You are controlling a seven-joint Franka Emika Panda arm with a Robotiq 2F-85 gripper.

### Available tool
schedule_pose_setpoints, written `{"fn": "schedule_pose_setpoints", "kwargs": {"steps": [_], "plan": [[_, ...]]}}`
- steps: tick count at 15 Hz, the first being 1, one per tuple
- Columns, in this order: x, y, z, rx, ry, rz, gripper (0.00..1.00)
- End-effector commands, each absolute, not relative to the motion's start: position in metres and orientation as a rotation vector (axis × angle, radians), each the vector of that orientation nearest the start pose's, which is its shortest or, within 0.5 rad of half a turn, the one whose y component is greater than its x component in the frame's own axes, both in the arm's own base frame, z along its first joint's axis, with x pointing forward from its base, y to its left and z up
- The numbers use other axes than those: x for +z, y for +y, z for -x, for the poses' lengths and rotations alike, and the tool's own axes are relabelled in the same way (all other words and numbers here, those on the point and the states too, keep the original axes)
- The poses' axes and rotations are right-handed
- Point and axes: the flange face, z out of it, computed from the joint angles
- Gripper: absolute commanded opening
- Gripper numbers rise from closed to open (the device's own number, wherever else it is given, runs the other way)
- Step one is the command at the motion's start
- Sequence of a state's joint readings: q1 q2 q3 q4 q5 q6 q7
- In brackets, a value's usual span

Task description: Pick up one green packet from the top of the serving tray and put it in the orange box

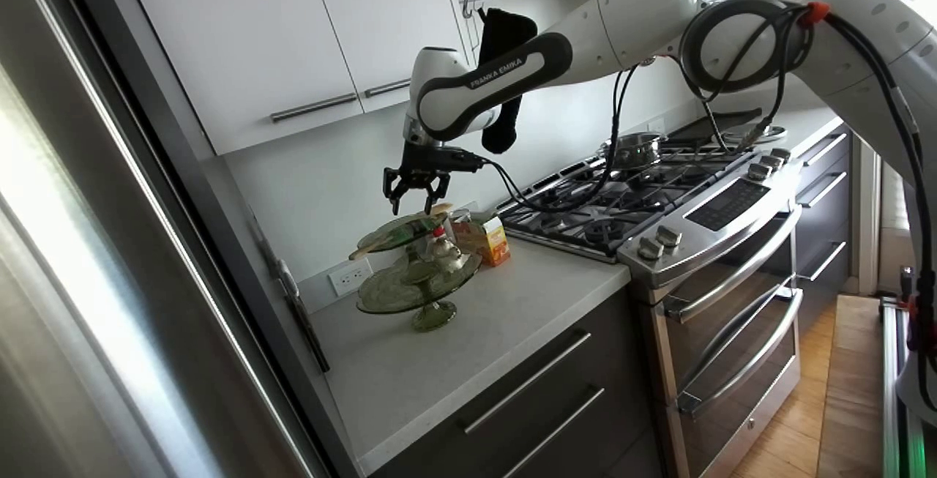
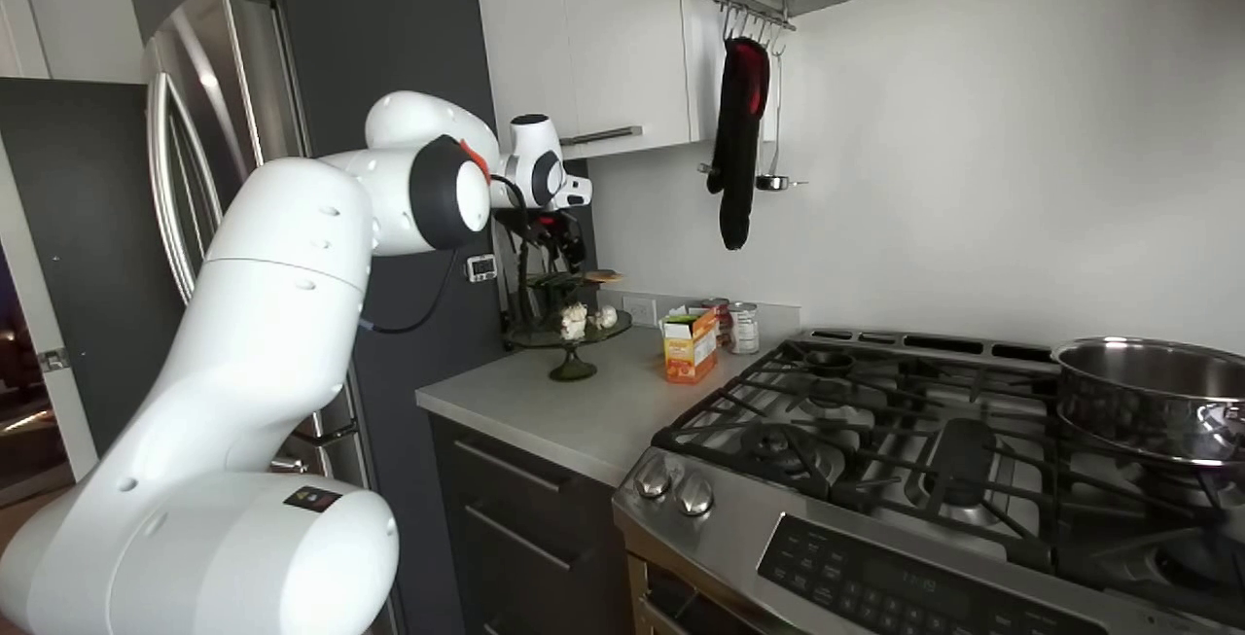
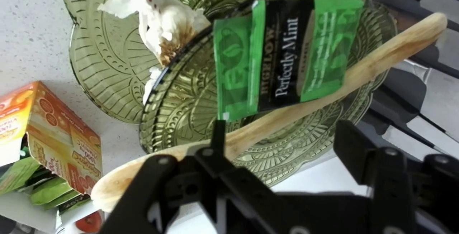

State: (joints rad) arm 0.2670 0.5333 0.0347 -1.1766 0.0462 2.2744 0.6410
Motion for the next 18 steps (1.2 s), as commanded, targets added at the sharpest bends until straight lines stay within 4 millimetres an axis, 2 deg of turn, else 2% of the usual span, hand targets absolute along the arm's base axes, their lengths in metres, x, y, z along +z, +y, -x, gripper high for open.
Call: {"fn": "schedule_pose_setpoints", "kwargs": {"steps": [1, 3, 11, 14, 18], "plan": [[0.5468, 0.2231, -0.7192, -0.624, 0.514, 2.746, 0.78], [0.5439, 0.2248, -0.7179, -0.600, 0.509, 2.764, 0.74], [0.5443, 0.2284, -0.7152, -0.570, 0.502, 2.780, 0.73], [0.5491, 0.2220, -0.7143, -0.577, 0.520, 2.801, 0.75], [0.5427, 0.2192, -0.7160, -0.551, 0.519, 2.831, 0.77]]}}
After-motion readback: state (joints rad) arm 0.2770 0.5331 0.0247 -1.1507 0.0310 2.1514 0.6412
